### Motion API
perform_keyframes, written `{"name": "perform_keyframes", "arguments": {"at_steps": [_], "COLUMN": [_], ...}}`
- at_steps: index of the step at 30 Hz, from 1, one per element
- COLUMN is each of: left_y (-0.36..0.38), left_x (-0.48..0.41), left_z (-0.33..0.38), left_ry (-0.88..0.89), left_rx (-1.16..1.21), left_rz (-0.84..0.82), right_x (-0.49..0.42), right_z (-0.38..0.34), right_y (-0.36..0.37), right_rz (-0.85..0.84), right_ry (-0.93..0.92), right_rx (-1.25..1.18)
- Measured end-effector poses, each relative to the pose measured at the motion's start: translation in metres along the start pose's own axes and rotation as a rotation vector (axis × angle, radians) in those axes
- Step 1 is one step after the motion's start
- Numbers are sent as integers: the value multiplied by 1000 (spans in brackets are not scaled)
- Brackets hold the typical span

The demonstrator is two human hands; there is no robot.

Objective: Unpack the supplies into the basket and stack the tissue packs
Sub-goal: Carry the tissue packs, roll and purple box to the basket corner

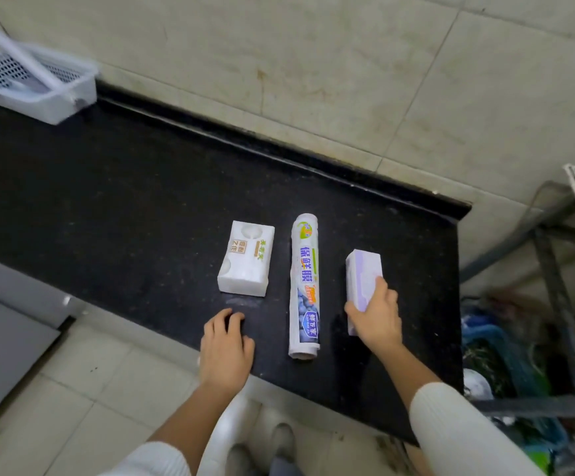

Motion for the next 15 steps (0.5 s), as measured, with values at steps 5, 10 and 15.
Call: {"name": "perform_keyframes", "arguments": {"at_steps": [5, 10, 15], "left_y": [1, -17, -53], "left_x": [2, -2, -32], "left_z": [-6, -5, 14], "left_ry": [21, -102, -121], "left_rx": [57, 459, 481], "left_rz": [7, 142, 276], "right_x": [0, -4, -16], "right_z": [-34, -78, -89], "right_y": [-7, 19, 46], "right_rz": [193, 48, -113], "right_ry": [-135, -261, -154], "right_rx": [104, 28, -5]}}
Point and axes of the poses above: each hand's wrist, its own x-axis away from the middle knuckle, its own y-axis out of the palm, z = x × y, the point moved 5 cm from there along -x, towards the middle knuckle, and after that the axes turned 14 degrees about -z, right-handed, at the moved point
